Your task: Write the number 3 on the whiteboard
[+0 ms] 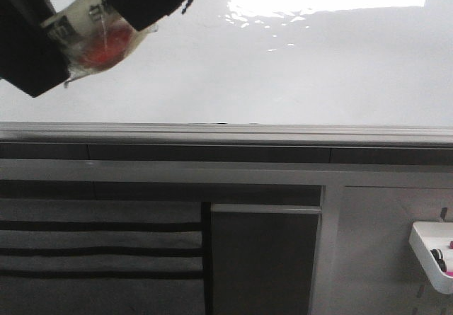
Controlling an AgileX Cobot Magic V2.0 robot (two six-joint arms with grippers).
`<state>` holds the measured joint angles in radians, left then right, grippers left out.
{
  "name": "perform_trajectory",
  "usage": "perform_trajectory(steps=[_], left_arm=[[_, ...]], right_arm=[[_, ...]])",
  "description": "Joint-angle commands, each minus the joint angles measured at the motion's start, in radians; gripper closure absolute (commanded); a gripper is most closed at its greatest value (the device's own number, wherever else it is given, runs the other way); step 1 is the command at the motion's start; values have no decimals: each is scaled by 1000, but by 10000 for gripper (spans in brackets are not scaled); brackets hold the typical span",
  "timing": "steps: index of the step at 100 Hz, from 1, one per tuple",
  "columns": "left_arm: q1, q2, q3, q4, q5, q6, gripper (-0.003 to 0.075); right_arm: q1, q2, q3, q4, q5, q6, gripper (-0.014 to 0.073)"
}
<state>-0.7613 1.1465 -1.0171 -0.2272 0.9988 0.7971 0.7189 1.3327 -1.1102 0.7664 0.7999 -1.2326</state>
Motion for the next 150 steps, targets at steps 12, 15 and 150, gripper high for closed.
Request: perform_trajectory(steps=[12, 15, 150], left_arm=[[-8, -21, -35, -21, -67, -12, 722], [-8, -21, -35, -21, -67, -12, 699], [285, -450, 167, 96, -266, -545, 318]], right_arm=[[2, -22, -35, 40, -12, -9, 584], [2, -22, -35, 40, -12, -9, 592], [-309, -678, 302, -530, -112, 1016, 600]])
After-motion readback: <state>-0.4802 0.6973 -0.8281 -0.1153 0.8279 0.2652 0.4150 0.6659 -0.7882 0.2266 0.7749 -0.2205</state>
